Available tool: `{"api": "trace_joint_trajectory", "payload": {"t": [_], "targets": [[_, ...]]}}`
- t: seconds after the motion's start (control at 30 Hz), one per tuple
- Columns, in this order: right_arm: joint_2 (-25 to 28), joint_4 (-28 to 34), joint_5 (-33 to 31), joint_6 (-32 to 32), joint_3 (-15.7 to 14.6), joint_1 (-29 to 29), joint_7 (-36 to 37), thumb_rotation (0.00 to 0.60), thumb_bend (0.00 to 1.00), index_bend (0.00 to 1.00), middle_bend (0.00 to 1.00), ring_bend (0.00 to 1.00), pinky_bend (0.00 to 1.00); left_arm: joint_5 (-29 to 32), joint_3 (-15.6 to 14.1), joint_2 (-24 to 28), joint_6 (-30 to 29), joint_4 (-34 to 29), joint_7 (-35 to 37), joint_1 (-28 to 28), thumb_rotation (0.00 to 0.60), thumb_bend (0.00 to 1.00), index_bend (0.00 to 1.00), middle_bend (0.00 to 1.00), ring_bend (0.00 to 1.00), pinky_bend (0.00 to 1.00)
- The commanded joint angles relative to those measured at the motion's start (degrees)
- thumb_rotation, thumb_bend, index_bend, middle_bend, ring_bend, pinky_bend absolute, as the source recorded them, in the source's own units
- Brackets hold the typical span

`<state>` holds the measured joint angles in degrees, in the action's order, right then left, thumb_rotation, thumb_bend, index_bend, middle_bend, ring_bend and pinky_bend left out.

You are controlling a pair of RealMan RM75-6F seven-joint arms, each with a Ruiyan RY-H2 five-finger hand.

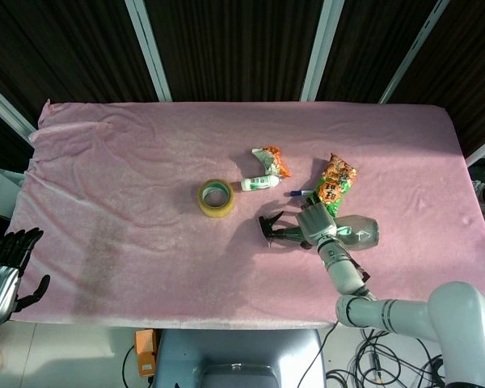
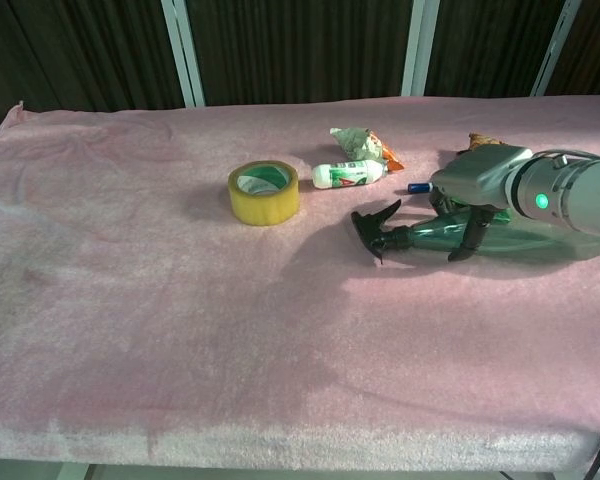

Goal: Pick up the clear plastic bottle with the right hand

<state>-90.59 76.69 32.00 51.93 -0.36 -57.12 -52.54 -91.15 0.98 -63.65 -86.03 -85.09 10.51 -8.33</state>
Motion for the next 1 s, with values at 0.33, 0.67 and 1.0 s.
{"api": "trace_joint_trajectory", "payload": {"t": [0.33,0.67,1.0], "targets": [[-2.14,-5.18,27.38,13.01,2.13,6.87,22.11,0.600,0.35,0.89,0.62,0.47,0.40,0.62,-0.04,0.23,0.77,-0.59,-0.40,-0.06,0.600,0.40,0.00,0.04,0.01,0.05],[-3.94,-5.43,37.59,21.79,9.24,14.55,59.64,0.600,0.35,0.88,0.62,0.47,0.40,0.35,-0.09,0.25,1.10,-0.59,-0.14,-0.35,0.600,0.40,0.00,0.04,0.01,0.05],[-5.01,-6.84,40.00,20.34,11.64,19.28,78.59,0.600,0.35,0.87,0.62,0.47,0.40,1.92,0.21,0.05,3.00,-0.46,-0.41,-0.89,0.600,0.40,0.00,0.04,0.01,0.05]]}}
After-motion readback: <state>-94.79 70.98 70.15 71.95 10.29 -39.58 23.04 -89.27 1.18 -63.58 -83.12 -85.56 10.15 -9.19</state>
